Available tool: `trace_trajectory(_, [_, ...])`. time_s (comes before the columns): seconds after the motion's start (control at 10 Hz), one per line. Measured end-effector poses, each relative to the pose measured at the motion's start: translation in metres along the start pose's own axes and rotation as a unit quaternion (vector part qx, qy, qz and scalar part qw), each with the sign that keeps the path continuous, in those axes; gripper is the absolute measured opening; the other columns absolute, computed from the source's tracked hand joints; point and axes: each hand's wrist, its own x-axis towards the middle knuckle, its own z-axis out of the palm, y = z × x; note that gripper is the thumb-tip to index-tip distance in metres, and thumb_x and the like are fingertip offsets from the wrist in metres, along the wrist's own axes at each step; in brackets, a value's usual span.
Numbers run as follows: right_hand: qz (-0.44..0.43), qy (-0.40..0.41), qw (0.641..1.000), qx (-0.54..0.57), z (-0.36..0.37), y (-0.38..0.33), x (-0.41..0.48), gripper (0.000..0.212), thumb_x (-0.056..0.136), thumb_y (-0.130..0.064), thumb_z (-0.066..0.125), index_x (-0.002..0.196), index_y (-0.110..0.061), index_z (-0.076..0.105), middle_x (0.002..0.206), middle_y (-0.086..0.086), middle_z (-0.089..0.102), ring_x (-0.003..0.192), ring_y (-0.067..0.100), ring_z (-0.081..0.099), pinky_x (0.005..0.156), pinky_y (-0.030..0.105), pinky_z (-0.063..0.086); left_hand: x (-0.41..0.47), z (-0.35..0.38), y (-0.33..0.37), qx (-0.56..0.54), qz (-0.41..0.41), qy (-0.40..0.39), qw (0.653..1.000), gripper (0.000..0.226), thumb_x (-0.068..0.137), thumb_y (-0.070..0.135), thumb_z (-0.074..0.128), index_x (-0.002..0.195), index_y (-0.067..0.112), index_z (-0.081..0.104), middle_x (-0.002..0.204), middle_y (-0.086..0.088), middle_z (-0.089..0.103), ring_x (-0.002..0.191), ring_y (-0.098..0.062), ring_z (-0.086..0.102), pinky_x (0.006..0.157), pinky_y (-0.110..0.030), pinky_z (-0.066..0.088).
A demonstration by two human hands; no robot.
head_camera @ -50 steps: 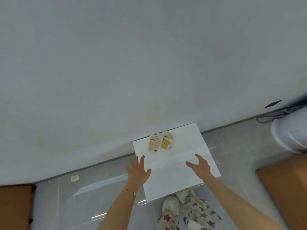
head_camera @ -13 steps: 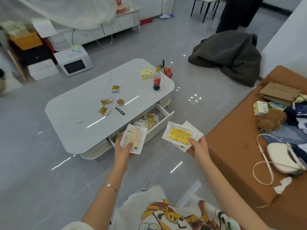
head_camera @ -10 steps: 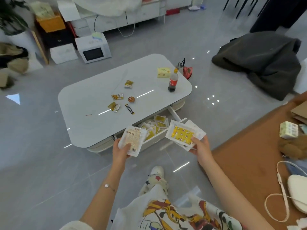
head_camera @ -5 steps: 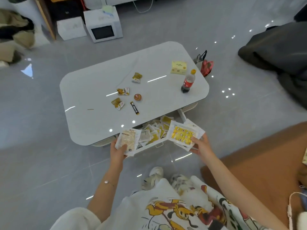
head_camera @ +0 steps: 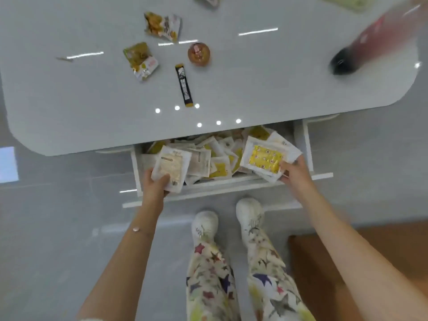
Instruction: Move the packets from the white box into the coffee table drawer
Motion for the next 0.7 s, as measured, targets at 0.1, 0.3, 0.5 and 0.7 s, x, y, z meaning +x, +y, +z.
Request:
trace_trajectory(0.1, [0.005, -0.018, 1.000, 0.007, 0.024, 0.021, 0.064, 0.047, 0.093, 0.007, 0.047, 0.128, -0.024, 0.040, 0.131, 0.007, 0.055, 0.108, 0.025, 0.061, 0.083, 0.046, 0.055, 0.047, 0.026, -0.021, 0.031, 0.021, 0.029, 0.999, 0.045, 0.091, 0.002, 0.053, 0.131, 0.014, 0.038, 0.124, -0.013, 0.053, 0.105, -0.029, 0.059, 0.076, -0.039, 0.054])
trace_trajectory(0.3, [0.032, -0.021, 0.999, 0.018, 0.059, 0.057, 0.125, 0.044, 0.094, 0.009, 0.042, 0.121, -0.026, 0.041, 0.114, 0.002, 0.057, 0.100, 0.021, 0.059, 0.083, 0.043, 0.053, 0.088, 0.053, -0.049, 0.222, 0.140, 0.137, 0.955, 0.042, 0.090, 0.014, 0.057, 0.131, 0.015, 0.046, 0.111, 0.006, 0.049, 0.099, -0.012, 0.048, 0.083, -0.026, 0.043])
trace_trajectory(0.5, [0.010, 0.013, 0.999, -0.048, 0.060, 0.063, 0.134, 0.035, 0.092, 0.004, 0.051, 0.116, -0.021, 0.048, 0.111, 0.004, 0.061, 0.109, 0.027, 0.062, 0.088, 0.048, 0.055, 0.088, 0.054, -0.056, 0.254, 0.192, 0.140, 0.937, 0.050, 0.090, 0.017, 0.060, 0.137, 0.016, 0.041, 0.134, -0.006, 0.046, 0.113, -0.012, 0.045, 0.098, -0.029, 0.042])
trace_trajectory(0.7, [-0.064, -0.028, 0.976, -0.207, 0.053, 0.040, 0.101, 0.076, 0.087, -0.019, 0.065, 0.150, -0.027, 0.023, 0.147, 0.005, 0.040, 0.134, 0.025, 0.042, 0.104, 0.037, 0.042, 0.052, 0.044, -0.036, 0.277, 0.241, 0.116, 0.923, 0.056, 0.092, 0.027, 0.059, 0.143, 0.018, 0.038, 0.146, -0.005, 0.040, 0.133, -0.020, 0.039, 0.109, -0.041, 0.038])
